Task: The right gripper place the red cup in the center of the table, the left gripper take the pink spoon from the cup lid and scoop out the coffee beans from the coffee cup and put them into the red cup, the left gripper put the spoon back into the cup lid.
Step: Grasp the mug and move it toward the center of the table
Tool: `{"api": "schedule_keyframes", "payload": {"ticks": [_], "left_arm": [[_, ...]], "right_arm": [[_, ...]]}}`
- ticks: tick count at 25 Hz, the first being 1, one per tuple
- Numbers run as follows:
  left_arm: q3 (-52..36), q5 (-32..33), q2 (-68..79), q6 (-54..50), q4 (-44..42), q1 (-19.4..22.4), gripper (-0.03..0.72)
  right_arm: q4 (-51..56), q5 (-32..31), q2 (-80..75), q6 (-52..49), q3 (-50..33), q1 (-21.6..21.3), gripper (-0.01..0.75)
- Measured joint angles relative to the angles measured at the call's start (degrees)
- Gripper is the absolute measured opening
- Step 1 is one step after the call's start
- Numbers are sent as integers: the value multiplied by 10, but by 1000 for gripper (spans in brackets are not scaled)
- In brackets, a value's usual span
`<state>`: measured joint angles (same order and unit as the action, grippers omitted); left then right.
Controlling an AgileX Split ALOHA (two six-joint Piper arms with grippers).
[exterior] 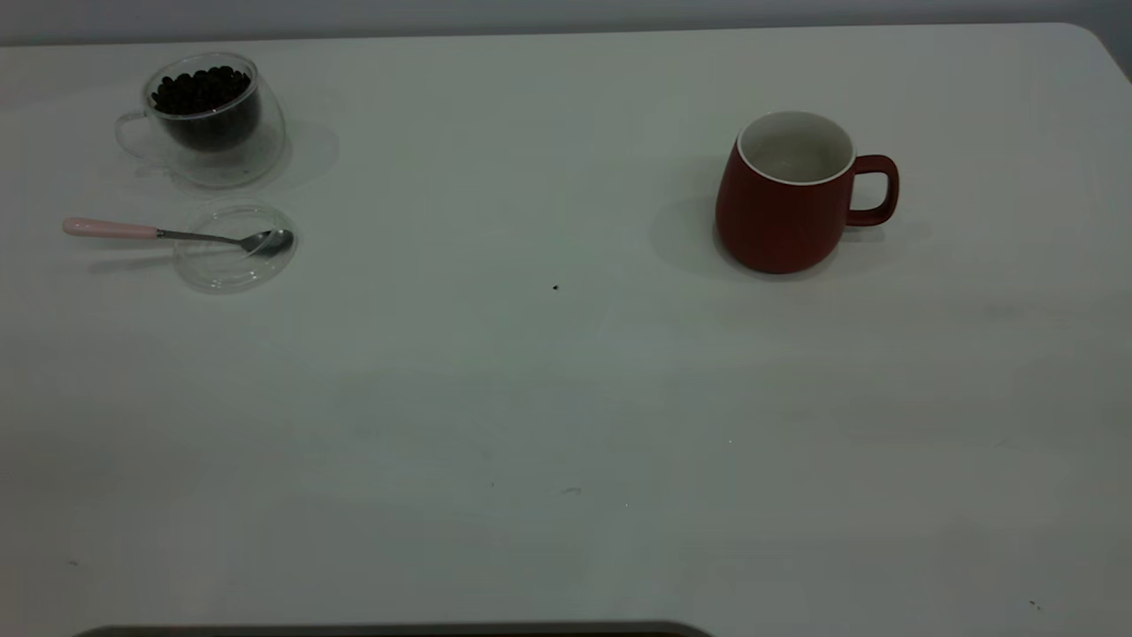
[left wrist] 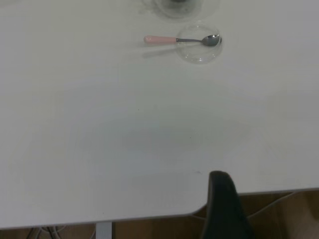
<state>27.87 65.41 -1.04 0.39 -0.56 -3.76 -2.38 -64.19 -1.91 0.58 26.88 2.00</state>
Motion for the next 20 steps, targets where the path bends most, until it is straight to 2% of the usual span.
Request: {"api": "schedule_keyframes", "payload": {"ticks": [12, 17, 20], "left_arm": [[0, 0, 0, 2, 0, 0, 517], [0, 0, 0, 2, 0, 0, 517], [0, 0, 0, 2, 0, 0, 517]], "right_arm": [[12, 3, -2, 1, 4, 0, 530], [67, 86, -81, 47, 18, 0, 530], [123, 146, -189, 131, 18, 0, 530]]}}
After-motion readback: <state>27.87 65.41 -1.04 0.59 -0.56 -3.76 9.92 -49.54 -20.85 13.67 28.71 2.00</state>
